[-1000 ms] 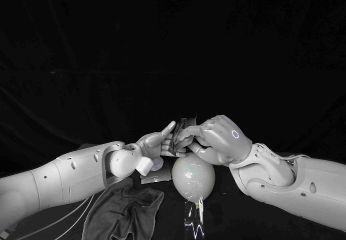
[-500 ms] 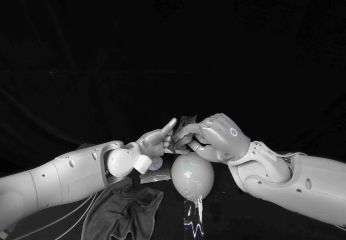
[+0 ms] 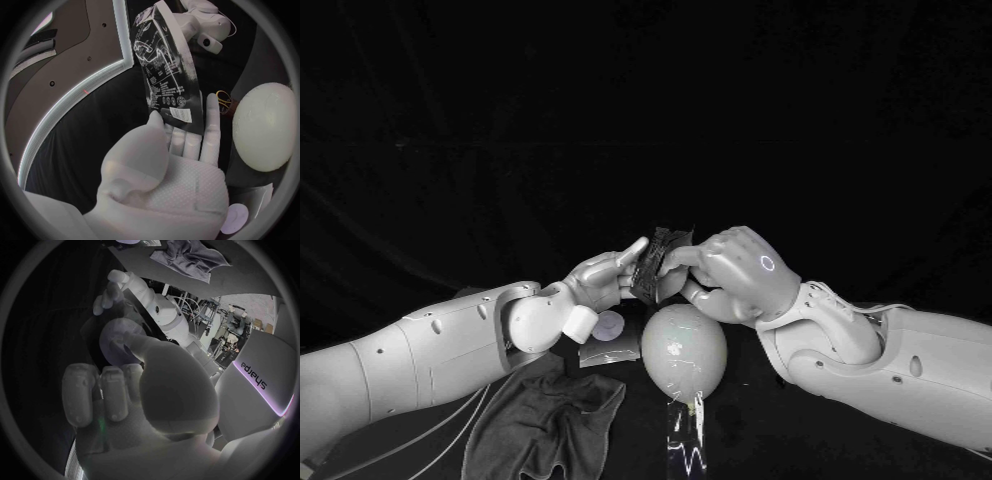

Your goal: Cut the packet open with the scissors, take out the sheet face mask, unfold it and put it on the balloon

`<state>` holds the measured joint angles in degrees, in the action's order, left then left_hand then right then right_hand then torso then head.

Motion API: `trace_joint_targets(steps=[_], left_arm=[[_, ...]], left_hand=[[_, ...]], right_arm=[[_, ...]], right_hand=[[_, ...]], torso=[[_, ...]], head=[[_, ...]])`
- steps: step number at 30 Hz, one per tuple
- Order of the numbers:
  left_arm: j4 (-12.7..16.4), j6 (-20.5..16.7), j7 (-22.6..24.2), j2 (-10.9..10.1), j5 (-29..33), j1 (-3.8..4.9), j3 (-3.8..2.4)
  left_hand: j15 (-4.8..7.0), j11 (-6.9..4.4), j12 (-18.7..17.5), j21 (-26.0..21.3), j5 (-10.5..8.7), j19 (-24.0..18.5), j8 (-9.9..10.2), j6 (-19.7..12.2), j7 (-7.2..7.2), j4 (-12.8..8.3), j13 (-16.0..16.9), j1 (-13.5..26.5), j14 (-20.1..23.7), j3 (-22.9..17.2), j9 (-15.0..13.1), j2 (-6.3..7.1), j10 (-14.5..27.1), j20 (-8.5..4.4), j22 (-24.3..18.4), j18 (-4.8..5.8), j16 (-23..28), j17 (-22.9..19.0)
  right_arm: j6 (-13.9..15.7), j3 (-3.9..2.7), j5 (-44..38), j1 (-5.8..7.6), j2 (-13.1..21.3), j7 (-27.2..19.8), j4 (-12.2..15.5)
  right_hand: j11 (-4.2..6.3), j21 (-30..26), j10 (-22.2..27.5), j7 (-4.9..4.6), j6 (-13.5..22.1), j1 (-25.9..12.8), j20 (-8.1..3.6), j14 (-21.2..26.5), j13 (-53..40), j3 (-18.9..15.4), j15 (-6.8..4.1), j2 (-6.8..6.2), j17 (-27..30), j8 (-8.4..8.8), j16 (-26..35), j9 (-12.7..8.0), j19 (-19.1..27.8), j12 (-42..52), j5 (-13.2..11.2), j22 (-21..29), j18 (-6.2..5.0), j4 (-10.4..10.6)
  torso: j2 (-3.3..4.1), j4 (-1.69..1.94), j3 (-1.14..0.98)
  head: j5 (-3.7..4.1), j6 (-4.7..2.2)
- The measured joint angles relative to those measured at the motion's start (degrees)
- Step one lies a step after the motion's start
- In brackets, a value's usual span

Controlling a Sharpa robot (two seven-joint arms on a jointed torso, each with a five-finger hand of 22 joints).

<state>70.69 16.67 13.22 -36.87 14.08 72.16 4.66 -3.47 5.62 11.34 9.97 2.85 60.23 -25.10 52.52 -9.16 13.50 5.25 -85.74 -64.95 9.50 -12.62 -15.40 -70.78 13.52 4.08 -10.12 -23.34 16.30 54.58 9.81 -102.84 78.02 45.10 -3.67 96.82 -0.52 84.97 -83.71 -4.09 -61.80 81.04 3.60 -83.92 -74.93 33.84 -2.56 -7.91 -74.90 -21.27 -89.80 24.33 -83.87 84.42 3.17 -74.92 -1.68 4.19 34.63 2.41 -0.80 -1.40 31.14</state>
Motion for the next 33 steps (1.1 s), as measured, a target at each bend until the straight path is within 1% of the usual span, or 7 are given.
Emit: trace_joint_targets(steps=[2,5,12,22,26,29,33], left_arm=[[0.00,-0.05,0.30,0.00,0.00,0.00,0.00],[0.01,-0.15,0.70,0.03,-0.08,0.00,0.00],[0.00,-0.64,1.46,0.09,-0.47,0.00,0.00],[-0.04,-1.51,2.25,0.16,-1.06,0.00,0.00],[0.06,-2.47,2.64,0.16,-1.35,0.00,0.00],[0.14,-3.62,2.95,0.15,-1.67,0.00,0.00],[0.27,-5.29,3.34,0.09,-2.14,0.00,0.00]], left_hand=[[0.28,-0.20,-0.62,0.00,-0.01,0.41,-0.19,-0.31,0.29,-2.85,-0.27,-4.41,-0.26,-1.90,-0.18,0.30,-0.20,-0.41,0.00,0.01,0.00,0.39],[0.40,-0.21,-1.07,0.00,-0.20,0.70,-0.51,-0.34,0.27,-4.64,-0.64,-7.01,-0.14,-3.58,-0.44,0.93,-0.21,-0.71,0.00,0.02,0.00,0.82],[0.61,-0.57,-1.74,-0.01,-0.23,1.23,-1.21,-0.44,0.36,-4.75,-1.11,-9.81,-0.37,-3.68,-1.13,1.62,-1.00,-1.23,0.06,0.03,0.00,1.55],[0.90,-0.20,-2.20,0.03,-0.38,1.32,-1.79,-0.44,0.38,-4.01,-1.30,-9.96,-0.71,-4.43,-1.66,1.76,-1.86,-1.32,0.05,0.41,-0.14,2.27],[1.25,-0.15,-2.20,0.36,-0.33,1.64,-2.32,-0.05,0.78,-3.54,-1.31,-10.02,-1.34,-4.90,-2.14,1.69,-2.52,-1.61,0.16,0.44,-0.66,2.84],[1.61,-0.39,-2.21,0.59,-0.23,2.35,-2.99,-0.02,0.98,-2.91,-1.21,-10.11,-2.25,-5.52,-2.76,1.60,-3.52,-1.75,0.30,0.45,-1.24,3.42],[1.81,-0.53,-2.21,0.89,-0.23,2.87,-3.16,0.08,1.09,-2.04,-1.13,-10.11,-2.65,-6.40,-3.99,1.61,-4.21,-2.02,0.36,0.46,-1.89,4.36]], right_arm=[[0.00,0.00,0.01,0.00,-0.02,0.01,0.01],[0.00,0.01,0.02,-0.01,-0.09,0.04,0.05],[-0.01,0.01,0.09,-0.01,-0.32,0.20,0.05],[-0.14,0.01,0.56,-0.01,-0.37,0.59,0.01],[-0.26,0.01,1.38,-0.01,-0.32,0.60,-0.02],[-0.54,0.01,2.07,-0.01,-0.31,0.68,-0.08],[-1.37,0.01,2.70,0.01,-0.32,1.25,-0.13]], right_hand=[[0.00,0.00,0.00,0.00,0.00,0.00,0.00,-0.08,-0.01,0.00,-0.08,0.00,0.00,0.00,0.00,0.00,0.00,0.00,0.00,-0.01,0.00,0.00],[0.00,0.00,0.00,-0.19,0.20,0.00,0.00,-0.14,-0.01,0.00,-0.14,0.00,0.00,0.00,0.00,0.00,0.00,-0.01,0.00,-0.02,0.00,0.00],[0.00,-0.01,0.00,-0.10,0.29,0.00,0.00,-0.15,-0.02,0.00,-0.15,0.00,-0.02,0.01,0.04,-0.01,0.01,-0.02,0.00,-0.03,0.00,0.00],[0.00,-0.01,0.00,-0.09,0.30,-0.48,-0.01,-0.12,0.00,0.16,-0.12,-0.02,-0.05,0.06,0.18,-0.02,0.00,-0.06,0.00,-0.01,0.00,-0.17],[0.00,-1.65,-0.01,-0.91,2.16,-1.18,-0.13,-0.12,0.03,0.40,-0.12,-0.69,-0.05,-0.14,0.03,0.06,-0.11,-2.84,-0.20,0.01,0.00,-0.40],[-0.79,-2.80,-0.15,-2.00,5.50,-2.80,-0.19,-0.06,0.03,0.40,-0.06,-1.56,-0.05,2.27,0.00,-1.05,-0.06,-4.72,-0.19,0.02,0.00,-0.40],[-2.08,-3.55,0.82,-3.60,9.32,-4.17,0.33,-0.10,0.01,-0.17,1.16,-3.71,-0.02,5.27,0.00,-2.61,-0.10,-6.06,-0.19,0.01,0.00,0.17]], torso=[[0.00,0.01,0.00],[0.00,0.02,-0.01],[0.00,0.02,0.00],[0.01,0.01,-0.01],[0.01,-0.01,-0.01],[0.01,-0.01,-0.01],[0.00,-0.02,-0.01]], head=[[0.00,0.00],[-0.05,0.03],[-0.02,0.20],[0.21,0.30],[0.25,0.31],[0.26,0.31],[0.26,0.26]])
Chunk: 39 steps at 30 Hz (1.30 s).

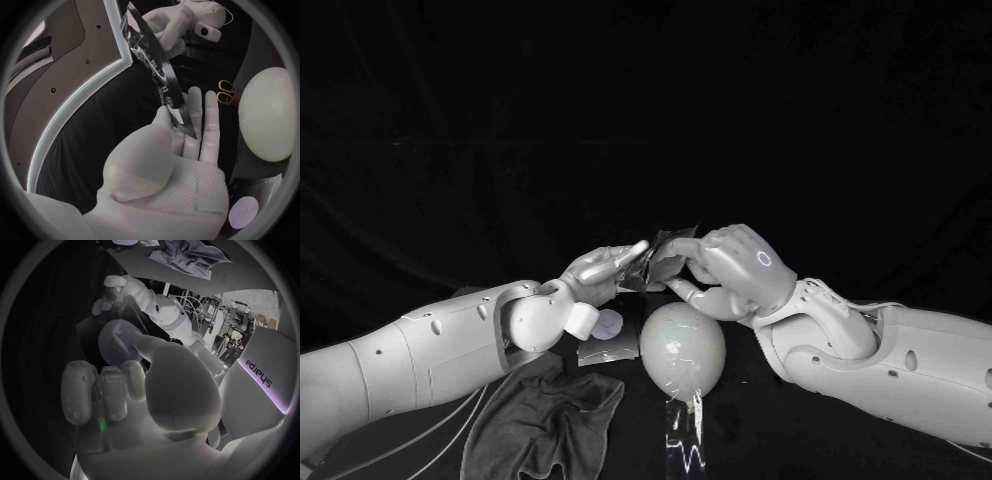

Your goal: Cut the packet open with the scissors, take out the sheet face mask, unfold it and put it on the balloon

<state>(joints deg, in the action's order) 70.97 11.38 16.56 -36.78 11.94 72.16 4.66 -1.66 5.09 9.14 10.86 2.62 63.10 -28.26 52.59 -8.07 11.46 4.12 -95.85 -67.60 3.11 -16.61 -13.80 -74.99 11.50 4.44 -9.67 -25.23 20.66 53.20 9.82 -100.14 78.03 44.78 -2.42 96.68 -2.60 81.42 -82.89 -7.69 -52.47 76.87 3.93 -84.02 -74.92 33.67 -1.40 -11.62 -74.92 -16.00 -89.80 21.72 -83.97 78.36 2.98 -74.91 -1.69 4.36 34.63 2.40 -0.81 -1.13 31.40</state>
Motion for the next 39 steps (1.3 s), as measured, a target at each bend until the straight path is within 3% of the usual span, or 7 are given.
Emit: trace_joint_targets(steps=[5,14,16,21,23,37,39], left_arm=[[0.17,-1.88,0.32,-0.04,-0.68,-0.02,0.01],[0.33,-4.42,0.57,-0.09,-1.59,-0.03,0.01],[0.36,-4.89,0.60,-0.11,-1.76,-0.03,0.01],[0.46,-5.96,0.62,-0.12,-2.27,-0.03,0.01],[0.50,-6.25,0.62,-0.11,-2.46,-0.03,0.01],[0.46,-8.36,0.40,-0.14,-3.64,-0.03,0.01],[0.46,-8.71,0.33,-0.17,-3.82,-0.03,0.01]], left_hand=[[0.41,-0.30,0.35,0.29,0.00,1.12,-1.15,-0.94,0.51,1.59,0.21,0.13,-0.60,-1.59,-2.41,0.13,-0.91,-0.54,0.06,0.02,-0.33,1.39],[0.62,-1.21,0.35,0.46,0.00,2.00,-4.80,-2.59,0.69,4.58,0.54,1.33,-1.51,-4.59,-6.11,2.53,-2.48,-1.01,0.05,-0.11,-0.33,3.11],[0.64,-1.30,0.59,0.46,0.00,2.03,-5.32,-3.15,0.64,3.17,0.71,1.98,-1.63,-8.21,-7.18,3.52,-2.59,-1.04,0.05,-0.28,-0.33,3.65],[0.94,-1.70,1.02,0.45,0.00,2.64,-6.31,-4.02,0.70,5.30,1.13,2.63,-1.95,-10.36,-9.48,4.86,-3.16,-1.25,0.02,-0.29,-0.33,4.80],[0.79,-1.71,1.31,0.45,-0.01,2.76,-6.55,-4.23,0.69,4.10,1.32,3.26,-2.13,-13.55,-10.33,5.82,-3.17,-1.36,-0.03,-0.29,-0.33,5.25],[0.93,-1.71,2.54,0.67,-0.11,3.56,-7.59,-5.13,0.76,5.55,2.37,5.42,-2.57,-19.29,-13.93,8.44,-3.17,-1.77,-0.05,-0.24,-0.35,7.20],[0.96,-1.71,2.99,0.67,-0.13,3.77,-8.02,-5.64,0.69,4.43,2.65,5.92,-2.79,-21.46,-14.57,8.93,-3.17,-1.56,-0.05,-0.24,-0.73,7.63]], right_arm=[[-1.72,0.00,0.20,0.00,0.02,1.24,0.08],[-4.87,0.00,-0.05,0.00,0.27,3.63,0.89],[-5.56,0.00,-0.22,0.00,0.34,4.22,1.15],[-7.50,0.00,-1.11,0.00,0.36,6.23,1.90],[-8.09,0.01,-1.47,0.00,0.32,7.02,2.11],[-9.95,0.02,-3.54,0.00,0.67,11.09,4.16],[-10.10,0.02,-3.72,0.00,0.89,11.49,4.53]], right_hand=[[-0.32,0.00,0.03,-0.17,1.47,-0.27,0.52,-0.10,-0.02,-0.34,0.50,-1.21,0.02,1.51,0.00,-0.91,-0.12,0.07,0.00,-0.02,0.00,0.34],[2.23,1.49,-1.11,2.08,1.51,-0.54,0.52,-0.12,-0.03,-1.20,-1.19,-1.48,0.00,2.64,0.04,-1.72,0.00,2.14,0.01,-0.04,0.00,0.85],[2.41,1.95,-1.15,2.35,1.79,-0.42,-0.16,0.17,-0.03,-1.50,-1.49,-1.66,0.00,3.01,0.05,-1.93,0.07,2.79,0.01,-0.04,0.00,1.02],[2.92,2.95,-1.04,3.05,2.47,-0.33,-0.56,0.08,-0.01,-1.99,-2.00,-1.75,-0.03,3.85,0.06,-2.40,0.06,4.41,0.01,-0.04,0.00,0.86],[3.36,3.06,-1.08,3.50,2.92,-0.28,-0.89,-0.02,0.00,-1.99,-2.32,-1.80,-0.03,4.20,0.17,-2.59,-0.04,4.49,0.01,-0.03,0.00,0.86],[4.35,6.02,-1.23,4.76,3.83,0.65,-1.91,-0.02,-0.02,-2.12,-3.54,-1.36,-0.02,5.05,0.00,-3.21,-0.04,8.13,0.01,0.00,0.01,0.38],[4.35,6.55,-1.23,4.76,3.83,0.65,-2.27,-0.02,-0.02,-2.12,-3.54,-1.36,0.01,5.05,0.00,-3.30,-0.04,8.59,0.01,-0.01,0.71,0.38]], torso=[[-0.01,-0.01,0.00],[-0.01,-0.01,-0.01],[-0.01,-0.01,-0.02],[0.00,-0.01,-0.02],[0.00,0.00,-0.02],[0.03,0.02,-0.02],[0.03,0.02,-0.02]], head=[[-0.01,-0.04],[0.09,-0.09],[0.12,-0.12],[0.24,-0.13],[0.31,-0.13],[0.78,-0.08],[0.83,-0.08]])
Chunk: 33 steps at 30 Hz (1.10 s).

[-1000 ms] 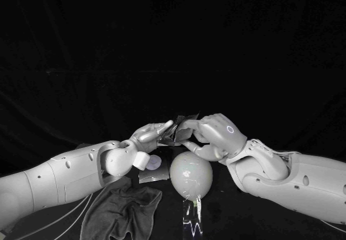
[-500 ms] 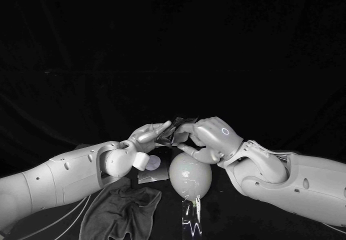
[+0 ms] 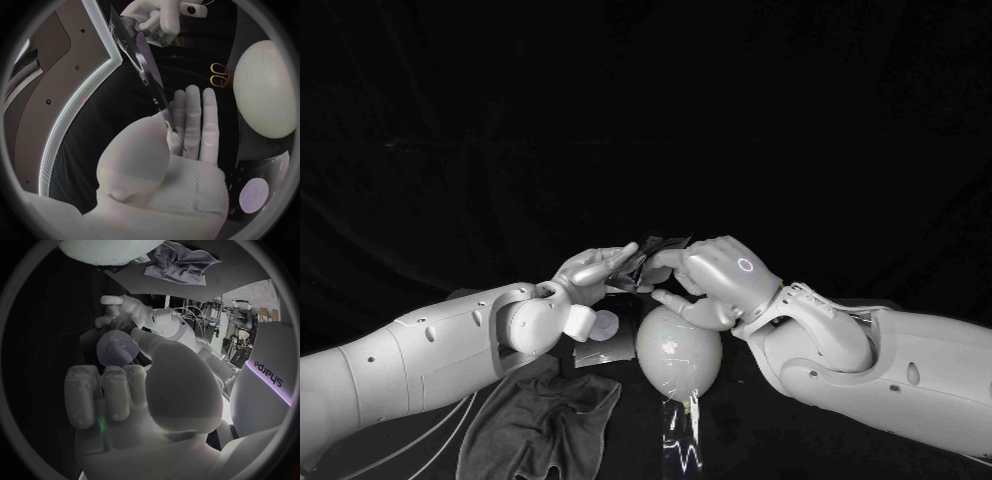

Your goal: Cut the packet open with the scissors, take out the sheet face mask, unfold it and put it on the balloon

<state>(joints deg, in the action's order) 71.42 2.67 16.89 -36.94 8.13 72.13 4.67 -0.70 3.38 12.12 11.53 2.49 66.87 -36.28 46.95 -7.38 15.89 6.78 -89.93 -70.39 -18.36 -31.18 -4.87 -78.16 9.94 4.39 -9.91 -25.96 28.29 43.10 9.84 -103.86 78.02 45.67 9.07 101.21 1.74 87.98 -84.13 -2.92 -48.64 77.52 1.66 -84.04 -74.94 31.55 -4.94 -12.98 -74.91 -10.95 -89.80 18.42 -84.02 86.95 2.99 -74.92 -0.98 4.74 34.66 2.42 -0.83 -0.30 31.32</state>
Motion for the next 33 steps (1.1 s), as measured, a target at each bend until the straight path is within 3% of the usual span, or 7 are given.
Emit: trace_joint_targets(steps=[5,7,11,21,26,30,33], left_arm=[[0.03,-0.89,-0.16,-0.06,-0.42,0.00,0.00],[0.05,-1.37,-0.23,-0.07,-0.58,0.00,0.00],[0.06,-2.25,-0.31,-0.11,-0.82,0.00,0.00],[0.06,-3.95,-0.37,-0.16,-1.40,0.00,0.00],[0.07,-4.54,-0.41,-0.14,-1.81,0.00,0.00],[0.08,-4.85,-0.45,-0.14,-2.07,0.00,0.00],[0.08,-5.00,-0.48,-0.18,-2.20,0.00,0.00]], left_hand=[[-0.01,0.00,0.92,0.00,-0.05,0.20,-0.78,-0.51,0.11,0.86,0.72,0.84,0.00,-0.88,-1.53,0.83,0.01,-0.20,0.00,0.03,-0.60,0.90],[-0.01,0.00,1.19,0.22,-0.10,0.20,-0.81,-0.96,-0.05,-0.61,1.02,1.26,-0.01,-2.89,-2.10,1.25,0.01,-0.20,0.00,0.05,-1.03,1.28],[-0.01,0.01,1.52,0.22,-0.11,0.20,-1.14,-1.02,-0.01,-0.39,1.30,1.29,-0.01,-3.11,-2.71,1.28,0.01,-0.20,0.00,0.08,-1.05,1.63],[-0.03,-0.21,2.04,0.22,0.13,0.20,-1.36,-1.02,-0.01,-0.17,1.63,1.60,0.00,-3.33,-3.27,1.58,0.24,-0.20,0.06,0.14,-1.33,1.99],[0.00,-0.21,2.31,0.22,0.13,0.19,-1.36,-1.22,0.18,0.07,1.82,2.22,0.04,-3.58,-3.62,1.72,0.25,-0.20,0.05,0.16,-1.71,2.11],[0.09,-0.20,2.31,0.22,0.13,0.19,-1.59,-1.22,0.19,0.07,1.91,2.22,0.15,-3.58,-3.73,1.72,0.25,-0.20,0.05,0.17,-1.71,2.23],[0.09,-0.20,2.52,0.22,0.13,0.19,-1.63,-1.22,0.19,0.06,1.97,2.44,0.15,-3.58,-3.95,1.94,0.25,-0.20,0.08,0.18,-1.71,2.33]], right_arm=[[-1.04,0.00,-0.59,0.00,0.42,1.38,1.16],[-2.02,0.00,-0.96,0.00,0.62,2.44,1.88],[-4.41,0.00,-1.61,0.00,1.00,5.00,3.32],[-9.99,0.00,-2.53,0.00,1.08,11.06,5.57],[-12.37,-0.01,-2.73,0.00,0.34,13.75,5.82],[-13.42,-0.01,-2.82,0.00,0.13,15.14,6.00],[-13.86,-0.01,-2.86,0.00,0.15,15.81,6.14]], right_hand=[[0.22,1.56,0.20,0.80,1.07,0.00,-0.44,-0.07,-0.01,-0.17,-0.52,0.00,0.01,1.01,0.03,-0.38,0.03,1.23,0.00,-0.02,0.19,-0.17],[0.71,1.83,0.09,1.10,1.98,0.00,-0.63,0.19,-0.01,-0.34,-0.82,0.00,0.01,1.45,0.04,-0.62,0.01,1.97,0.00,-0.03,0.19,-0.33],[1.13,1.83,0.09,1.59,4.57,0.22,-1.25,0.01,0.00,-0.88,-1.44,0.23,0.00,2.78,0.05,-1.31,0.01,2.84,0.00,-0.03,0.19,-0.39],[2.35,1.82,0.29,3.39,16.97,1.05,-2.08,0.08,0.04,-3.12,-2.58,1.07,-0.04,6.56,0.02,-5.35,0.01,2.89,0.00,-0.02,0.18,-1.01],[2.56,1.82,0.08,3.54,22.33,2.39,-2.60,0.01,0.04,-5.36,-2.66,1.72,-0.04,7.89,0.00,-7.15,-0.07,2.82,0.00,0.00,0.18,-1.00],[2.56,1.81,0.09,3.50,25.14,4.03,-2.69,0.01,0.01,-7.73,-2.66,2.06,-0.04,7.99,0.00,-8.08,0.01,1.85,0.00,0.01,0.18,-0.54],[2.56,1.77,0.09,3.44,25.21,4.60,-2.69,0.01,0.01,-8.55,-2.65,2.19,-0.04,7.99,0.00,-8.15,0.01,1.33,0.00,0.01,0.19,-0.15]], torso=[[-0.01,-0.03,0.00],[-0.01,-0.03,0.00],[-0.01,-0.03,0.00],[-0.04,-0.01,0.00],[-0.04,0.02,0.02],[-0.03,0.05,0.02],[0.01,0.05,0.02]], head=[[0.09,0.03],[0.12,0.04],[0.22,0.15],[0.53,0.30],[0.65,0.31],[0.66,0.27],[0.64,0.28]])
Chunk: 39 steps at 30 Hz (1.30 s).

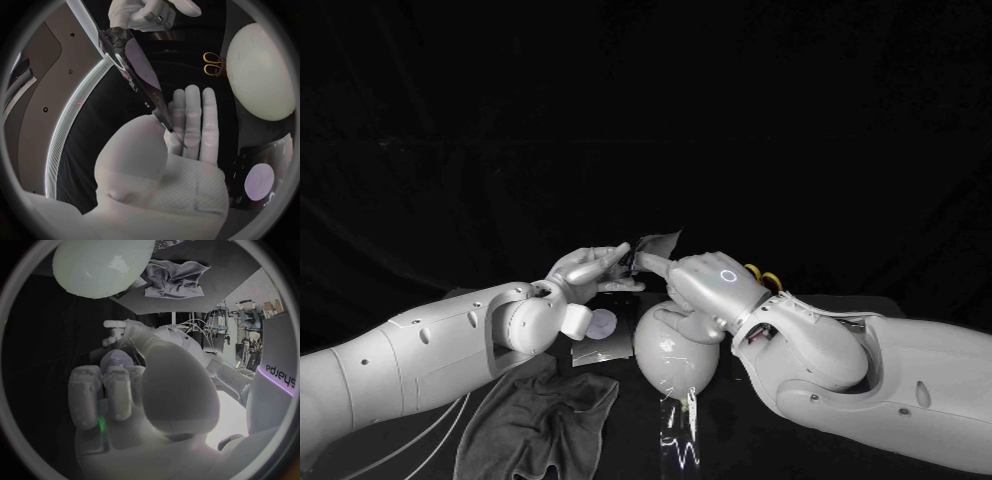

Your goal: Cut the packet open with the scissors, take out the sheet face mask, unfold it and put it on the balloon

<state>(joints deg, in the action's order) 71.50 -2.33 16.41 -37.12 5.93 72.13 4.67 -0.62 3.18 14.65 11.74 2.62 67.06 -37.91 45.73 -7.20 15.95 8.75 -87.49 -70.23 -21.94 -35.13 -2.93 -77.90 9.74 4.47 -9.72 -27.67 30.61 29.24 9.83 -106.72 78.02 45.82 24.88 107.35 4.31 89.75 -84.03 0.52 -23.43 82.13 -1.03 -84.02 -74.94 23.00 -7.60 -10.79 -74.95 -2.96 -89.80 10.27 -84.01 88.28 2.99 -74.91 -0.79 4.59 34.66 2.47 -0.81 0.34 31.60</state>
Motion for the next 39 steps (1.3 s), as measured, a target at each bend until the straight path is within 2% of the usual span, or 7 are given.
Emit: trace_joint_targets(steps=[4,9,11,16,33,35,39], left_arm=[[-0.02,-0.15,-0.03,-0.08,-0.21,0.00,0.00],[-0.04,-0.20,-0.04,-0.11,-0.45,0.00,0.01],[-0.05,-0.20,-0.04,-0.10,-0.54,0.00,0.01],[-0.07,-0.18,-0.01,-0.04,-0.89,-0.01,0.01],[0.09,-0.12,-0.25,0.16,-2.78,-0.01,0.02],[0.09,-0.12,-0.36,0.14,-2.98,-0.02,0.02],[0.09,-0.11,-0.54,0.14,-3.25,-0.02,0.02]], left_hand=[[-0.01,0.00,0.00,0.00,0.00,0.00,0.00,0.00,0.00,-1.07,0.09,0.23,0.01,-1.39,-0.03,0.23,0.00,0.00,0.03,0.01,0.00,0.01],[-0.02,0.01,0.21,0.20,0.00,0.21,0.00,0.00,0.00,-1.08,0.18,0.37,0.01,-1.40,-0.29,0.24,0.01,-0.21,0.03,0.03,-0.23,0.14],[-0.02,0.01,0.21,0.20,0.00,0.21,0.00,0.00,0.00,-1.08,0.19,0.37,0.01,-1.40,-0.31,0.24,0.01,-0.22,0.03,0.04,-0.23,0.14],[-0.03,0.01,0.21,0.19,-0.01,0.21,0.00,0.00,0.00,-1.08,0.29,0.37,0.01,-1.40,-0.33,0.24,0.01,-0.21,0.03,0.05,-0.23,0.22],[-0.05,-0.09,0.45,0.19,-0.01,0.21,-0.24,-0.10,-0.10,-1.08,0.43,0.38,0.01,-1.40,-0.57,0.24,0.32,-0.21,0.07,0.07,-0.45,0.39],[-0.06,-0.09,0.45,0.19,-0.02,0.21,-0.24,-0.10,-0.10,-1.08,0.50,0.43,0.01,-1.40,-0.58,0.29,0.33,-0.21,0.07,0.07,-0.45,0.48],[-0.06,-0.08,0.67,0.19,-0.12,0.21,-0.24,-0.10,-0.10,-0.93,0.51,0.45,0.00,-1.56,-0.78,0.31,0.33,-0.21,0.07,0.08,-0.44,0.50]], right_arm=[[-0.38,0.00,-0.02,0.00,0.06,0.66,0.19],[-0.79,-0.01,-0.03,0.00,-0.09,1.18,0.12],[-0.96,-0.01,-0.02,0.01,-0.20,1.29,0.00],[-1.39,-0.02,0.03,0.03,-0.75,1.46,-0.64],[-1.43,-0.06,0.09,0.05,-4.08,1.51,-4.14],[-1.39,-0.06,0.09,0.05,-4.46,1.48,-4.43],[-1.37,-0.07,0.12,0.06,-5.03,1.34,-4.95]], right_hand=[[0.00,-0.01,0.00,-0.33,-0.60,0.32,0.00,0.00,-0.01,-0.39,0.00,0.33,0.01,0.00,0.03,0.39,0.00,-0.04,0.00,-0.01,0.00,0.39],[-0.03,-0.06,0.01,-1.28,-5.09,0.67,0.00,0.00,-0.01,-0.71,0.01,0.68,0.05,-1.28,0.04,1.98,0.01,-0.13,0.00,-0.03,-0.01,0.71],[-0.58,-0.07,0.11,-1.84,-7.39,0.67,0.00,0.01,-0.01,-0.71,0.01,0.68,0.05,-2.08,0.05,2.74,0.01,-0.14,0.00,-0.04,-0.01,0.71],[-0.86,-0.08,0.00,-2.39,-9.30,0.67,0.01,0.06,0.00,-0.54,0.38,0.68,0.04,-2.57,0.19,3.49,0.02,-0.23,0.00,-0.04,-0.01,0.89],[-0.85,-0.12,0.01,-2.15,-9.95,0.67,0.04,0.02,0.01,-0.54,0.43,0.68,0.00,-2.60,0.00,3.66,0.02,0.20,0.00,0.00,-0.01,0.88],[-0.85,-0.15,0.01,-1.80,-10.50,0.67,0.17,0.02,0.00,-0.35,0.43,0.68,0.00,-3.00,0.02,3.85,-0.10,0.41,0.00,0.00,-0.01,1.07],[-0.92,0.06,0.07,-2.21,-14.19,0.64,0.35,0.01,-0.01,0.44,0.43,0.71,0.00,-4.18,0.04,4.97,-0.09,0.81,0.00,-0.01,-0.01,1.19]], torso=[[0.00,-0.01,0.00],[-0.01,-0.02,-0.01],[-0.03,-0.05,-0.02],[-0.04,-0.08,-0.01],[0.01,0.02,-0.01],[0.01,0.01,-0.01],[0.01,-0.02,-0.01]], head=[[-0.13,0.17],[-0.15,0.28],[-0.09,0.32],[0.15,0.35],[0.34,0.35],[0.30,0.35],[0.29,0.43]])
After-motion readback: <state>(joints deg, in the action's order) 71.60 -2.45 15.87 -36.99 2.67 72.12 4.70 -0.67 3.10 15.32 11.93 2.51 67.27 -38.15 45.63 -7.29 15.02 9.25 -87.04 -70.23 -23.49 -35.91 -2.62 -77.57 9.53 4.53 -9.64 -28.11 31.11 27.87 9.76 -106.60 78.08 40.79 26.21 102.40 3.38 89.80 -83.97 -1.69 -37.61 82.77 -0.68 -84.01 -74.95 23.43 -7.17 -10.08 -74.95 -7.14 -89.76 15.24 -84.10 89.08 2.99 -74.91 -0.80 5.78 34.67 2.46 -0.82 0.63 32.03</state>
